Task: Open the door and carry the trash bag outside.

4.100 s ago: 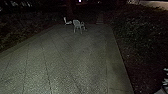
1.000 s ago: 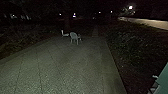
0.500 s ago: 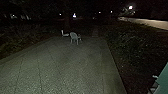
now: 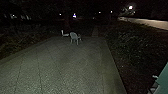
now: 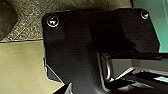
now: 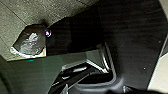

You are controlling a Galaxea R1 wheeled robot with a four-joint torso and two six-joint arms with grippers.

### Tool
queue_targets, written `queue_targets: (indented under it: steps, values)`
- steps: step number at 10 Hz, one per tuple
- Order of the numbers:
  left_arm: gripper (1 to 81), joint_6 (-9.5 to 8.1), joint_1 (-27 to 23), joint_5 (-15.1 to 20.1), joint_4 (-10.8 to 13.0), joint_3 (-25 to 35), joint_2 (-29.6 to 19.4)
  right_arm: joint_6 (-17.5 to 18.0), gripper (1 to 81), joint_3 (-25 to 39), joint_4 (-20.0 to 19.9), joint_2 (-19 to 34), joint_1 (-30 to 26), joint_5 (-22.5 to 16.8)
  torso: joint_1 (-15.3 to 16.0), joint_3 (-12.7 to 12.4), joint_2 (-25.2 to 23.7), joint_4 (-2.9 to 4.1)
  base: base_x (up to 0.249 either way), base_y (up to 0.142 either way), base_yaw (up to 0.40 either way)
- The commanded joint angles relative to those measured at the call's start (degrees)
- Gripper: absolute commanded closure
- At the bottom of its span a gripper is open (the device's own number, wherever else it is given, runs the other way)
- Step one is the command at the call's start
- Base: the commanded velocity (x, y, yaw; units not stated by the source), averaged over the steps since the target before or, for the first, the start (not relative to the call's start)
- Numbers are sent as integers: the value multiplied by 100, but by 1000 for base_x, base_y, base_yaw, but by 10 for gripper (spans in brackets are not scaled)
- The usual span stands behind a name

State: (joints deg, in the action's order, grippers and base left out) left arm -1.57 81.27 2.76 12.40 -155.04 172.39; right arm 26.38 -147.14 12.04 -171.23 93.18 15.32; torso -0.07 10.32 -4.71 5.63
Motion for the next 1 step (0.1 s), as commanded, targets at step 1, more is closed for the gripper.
queue_targets:
  steps: [1]
  values:
    - [10, -10, -265, 304, -53, -18, -37, -19, 10, 46, 70, -89, -111, -267, 7, 0, 0, 0, 0, 0, 0]
